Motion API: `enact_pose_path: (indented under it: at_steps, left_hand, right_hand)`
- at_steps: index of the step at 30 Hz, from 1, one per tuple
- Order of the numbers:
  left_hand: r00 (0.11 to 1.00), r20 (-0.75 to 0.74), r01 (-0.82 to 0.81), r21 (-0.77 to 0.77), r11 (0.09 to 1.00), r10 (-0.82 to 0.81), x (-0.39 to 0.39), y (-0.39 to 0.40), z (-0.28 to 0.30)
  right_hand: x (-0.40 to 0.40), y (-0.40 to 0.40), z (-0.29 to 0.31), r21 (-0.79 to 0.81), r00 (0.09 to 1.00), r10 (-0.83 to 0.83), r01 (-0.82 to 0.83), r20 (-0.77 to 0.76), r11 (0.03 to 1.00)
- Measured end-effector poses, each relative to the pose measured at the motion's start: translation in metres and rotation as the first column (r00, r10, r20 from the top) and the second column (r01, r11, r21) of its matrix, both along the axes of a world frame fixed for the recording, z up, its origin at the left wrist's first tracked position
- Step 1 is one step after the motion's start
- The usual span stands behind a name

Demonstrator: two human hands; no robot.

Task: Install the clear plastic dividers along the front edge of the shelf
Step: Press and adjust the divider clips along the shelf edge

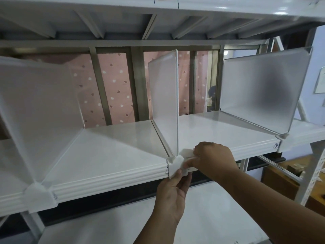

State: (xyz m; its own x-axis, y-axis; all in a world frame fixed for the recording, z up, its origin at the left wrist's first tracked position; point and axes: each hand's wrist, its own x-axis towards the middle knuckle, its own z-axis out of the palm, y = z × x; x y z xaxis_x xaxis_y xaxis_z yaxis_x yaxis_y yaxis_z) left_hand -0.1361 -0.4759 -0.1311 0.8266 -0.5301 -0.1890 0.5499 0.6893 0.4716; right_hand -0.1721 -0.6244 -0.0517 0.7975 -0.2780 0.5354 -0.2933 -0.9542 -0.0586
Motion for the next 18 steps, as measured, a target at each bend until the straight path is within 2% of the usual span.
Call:
enact_pose_path:
  at_steps: [13, 18]
  left_hand:
    - [0.997, 0.071, -0.006, 0.012, 1.000, 0.005, -0.0001, 0.0092, 0.0010]
    - [0.996, 0.082, -0.035, 0.006, 0.999, 0.035, -0.0011, 0.0061, -0.0006]
  right_hand:
    - [-0.0001, 0.0097, -0.0019, -0.050, 0.999, -0.022, 0.024, 0.045, 0.998]
    - [0.0000, 0.0090, -0.0017, -0.035, 1.000, -0.004, 0.005, 0.015, 0.999]
